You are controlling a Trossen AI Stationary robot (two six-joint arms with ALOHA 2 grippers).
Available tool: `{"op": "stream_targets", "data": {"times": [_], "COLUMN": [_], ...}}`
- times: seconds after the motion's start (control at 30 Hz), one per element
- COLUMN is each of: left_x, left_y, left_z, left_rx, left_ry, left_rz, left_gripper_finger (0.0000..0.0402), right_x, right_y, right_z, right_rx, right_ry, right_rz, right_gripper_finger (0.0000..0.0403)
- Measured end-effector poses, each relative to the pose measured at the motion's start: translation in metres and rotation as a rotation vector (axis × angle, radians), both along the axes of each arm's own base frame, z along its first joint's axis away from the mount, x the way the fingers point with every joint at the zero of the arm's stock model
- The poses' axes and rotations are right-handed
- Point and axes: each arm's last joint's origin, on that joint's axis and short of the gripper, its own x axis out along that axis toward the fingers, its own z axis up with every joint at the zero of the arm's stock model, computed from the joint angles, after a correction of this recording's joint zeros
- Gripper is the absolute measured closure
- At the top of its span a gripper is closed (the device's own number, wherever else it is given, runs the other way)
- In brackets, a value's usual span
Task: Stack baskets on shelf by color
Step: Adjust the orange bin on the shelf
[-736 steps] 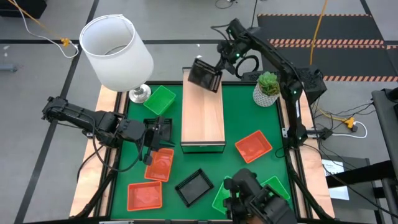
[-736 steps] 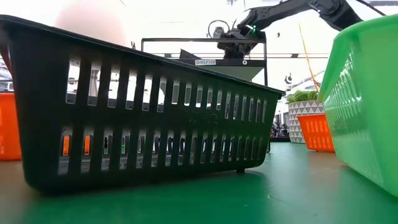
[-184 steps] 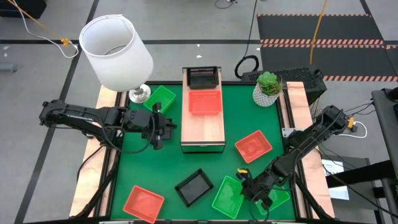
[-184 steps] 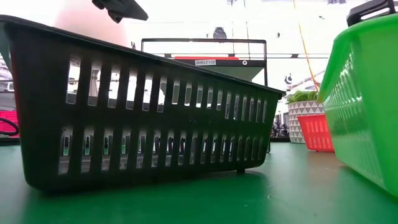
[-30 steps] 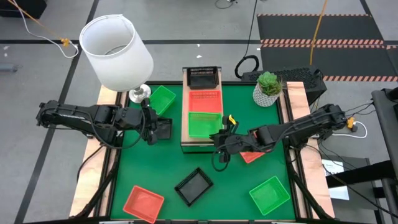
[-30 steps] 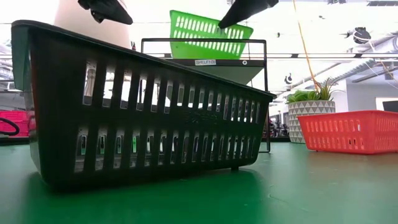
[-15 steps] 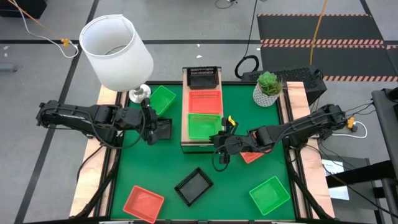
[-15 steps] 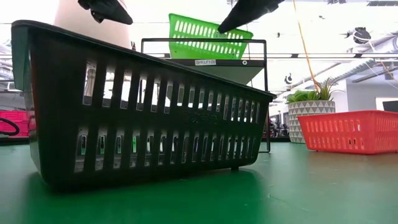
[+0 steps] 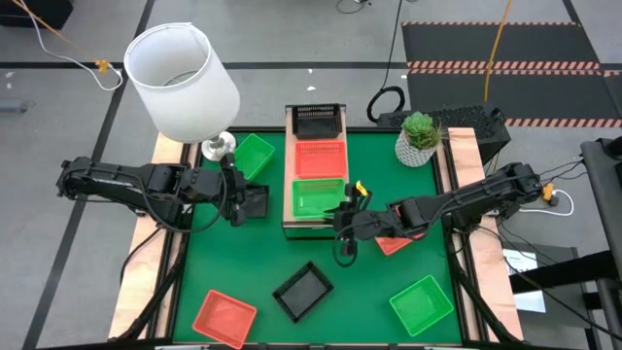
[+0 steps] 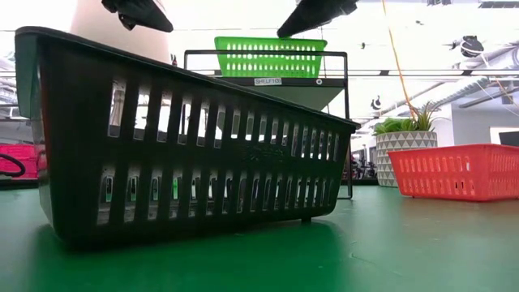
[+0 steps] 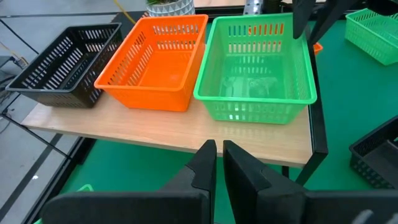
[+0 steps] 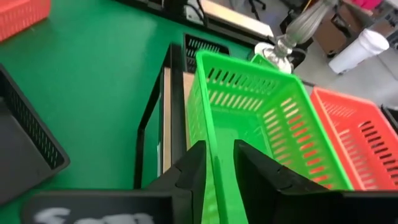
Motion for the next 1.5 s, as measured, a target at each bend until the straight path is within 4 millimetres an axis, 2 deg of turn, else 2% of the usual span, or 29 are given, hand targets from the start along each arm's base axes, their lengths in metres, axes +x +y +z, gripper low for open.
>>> {"op": "stream_targets", "data": {"times": [0.3,0.57,0.7,0.9,1.2,1.3,1.5], "left_x": [0.0,0.0,0.003,0.012,0.022,0.025,0.027], "left_y": [0.0,0.0,0.0,-0.001,0.001,0.001,0.001], "left_z": [0.0,0.0,-0.001,-0.004,-0.009,-0.012,-0.014], "left_rx": [0.005,0.014,0.014,0.032,0.037,0.032,0.039], "left_ry": [0.002,0.004,0.006,0.006,0.017,0.028,0.042], "left_rz": [-0.003,-0.009,-0.008,-0.017,-0.005,0.0,-0.004], "left_gripper_finger": [0.0369,0.0369,0.0369,0.0369,0.0369,0.0369,0.0369], "right_x": [-0.001,-0.026,-0.039,-0.054,-0.072,-0.073,-0.075], "right_y": [-0.001,-0.012,-0.026,-0.059,-0.109,-0.125,-0.14], "right_z": [0.013,0.042,0.044,0.028,-0.008,-0.021,-0.024], "right_rx": [-0.031,-0.098,-0.159,-0.188,-0.233,-0.225,-0.107], "right_ry": [-0.086,-0.12,-0.091,-0.083,-0.058,-0.06,-0.131], "right_rz": [-0.004,-0.006,-0.066,-0.162,-0.334,-0.33,-0.277], "right_gripper_finger": [0.0291,0.0244,0.0243,0.0278,0.0366,0.0393,0.0396]}}
